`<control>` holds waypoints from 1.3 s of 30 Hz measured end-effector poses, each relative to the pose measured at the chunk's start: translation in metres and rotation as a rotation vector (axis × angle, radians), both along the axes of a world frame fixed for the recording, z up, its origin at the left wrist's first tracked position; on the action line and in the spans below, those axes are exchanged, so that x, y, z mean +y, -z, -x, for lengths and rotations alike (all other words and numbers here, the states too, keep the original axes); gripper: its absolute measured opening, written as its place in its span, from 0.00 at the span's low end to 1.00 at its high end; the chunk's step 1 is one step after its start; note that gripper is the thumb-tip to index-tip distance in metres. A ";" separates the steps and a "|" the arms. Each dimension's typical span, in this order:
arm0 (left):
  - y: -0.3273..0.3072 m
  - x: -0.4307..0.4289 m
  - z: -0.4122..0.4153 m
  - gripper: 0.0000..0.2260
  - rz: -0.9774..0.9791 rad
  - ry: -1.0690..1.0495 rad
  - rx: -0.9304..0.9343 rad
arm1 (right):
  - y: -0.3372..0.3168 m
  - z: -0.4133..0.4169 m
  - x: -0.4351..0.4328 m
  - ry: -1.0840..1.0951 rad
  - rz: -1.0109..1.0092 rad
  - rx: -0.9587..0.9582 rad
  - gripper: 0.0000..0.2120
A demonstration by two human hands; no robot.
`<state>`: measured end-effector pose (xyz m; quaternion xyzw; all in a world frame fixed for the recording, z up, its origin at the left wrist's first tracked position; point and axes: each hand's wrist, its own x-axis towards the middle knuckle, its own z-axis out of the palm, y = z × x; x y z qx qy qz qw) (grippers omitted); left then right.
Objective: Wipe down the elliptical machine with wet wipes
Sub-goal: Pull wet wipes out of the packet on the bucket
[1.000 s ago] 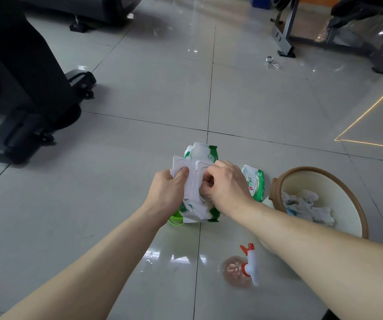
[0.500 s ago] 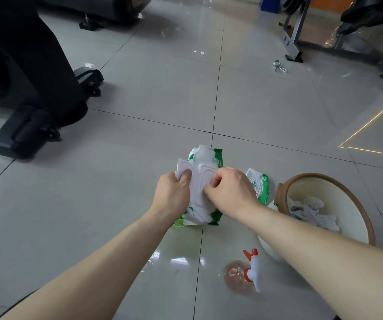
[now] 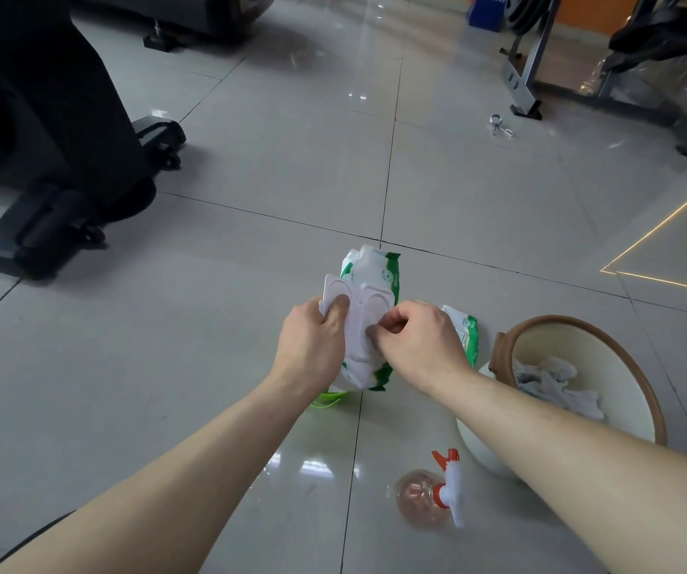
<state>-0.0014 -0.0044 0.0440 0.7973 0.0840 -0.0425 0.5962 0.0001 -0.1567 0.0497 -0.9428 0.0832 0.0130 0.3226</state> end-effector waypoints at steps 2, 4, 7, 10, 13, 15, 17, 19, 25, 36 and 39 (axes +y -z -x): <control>-0.001 0.000 0.000 0.16 0.013 0.010 -0.005 | -0.001 0.000 0.000 0.003 -0.037 0.006 0.06; -0.001 0.001 0.001 0.16 0.025 0.018 -0.008 | -0.002 -0.001 0.000 -0.003 -0.050 0.019 0.06; 0.000 0.001 0.002 0.16 0.019 0.022 -0.005 | -0.003 -0.001 0.002 0.014 -0.077 0.044 0.06; 0.002 0.002 0.001 0.17 0.005 0.011 -0.005 | -0.004 0.000 0.006 0.028 -0.082 0.049 0.05; 0.002 0.003 -0.001 0.16 0.009 -0.001 -0.014 | -0.006 -0.001 0.007 0.054 -0.087 0.040 0.06; 0.001 0.002 -0.002 0.16 0.017 0.001 -0.018 | -0.010 0.000 0.008 0.078 -0.082 0.054 0.07; 0.001 0.002 -0.002 0.16 0.017 0.004 -0.015 | -0.012 0.000 0.010 0.095 -0.079 0.073 0.09; 0.002 0.002 -0.002 0.16 0.015 0.006 -0.011 | -0.012 -0.001 0.011 0.100 -0.074 0.081 0.12; 0.001 0.003 0.000 0.18 0.022 0.022 -0.024 | -0.008 -0.005 0.011 0.098 -0.061 0.095 0.12; 0.004 0.000 -0.003 0.20 -0.012 0.000 -0.011 | -0.009 -0.007 0.011 0.170 -0.177 0.183 0.08; 0.006 0.001 -0.003 0.18 -0.007 -0.033 -0.003 | -0.009 -0.006 0.014 0.153 -0.184 0.182 0.07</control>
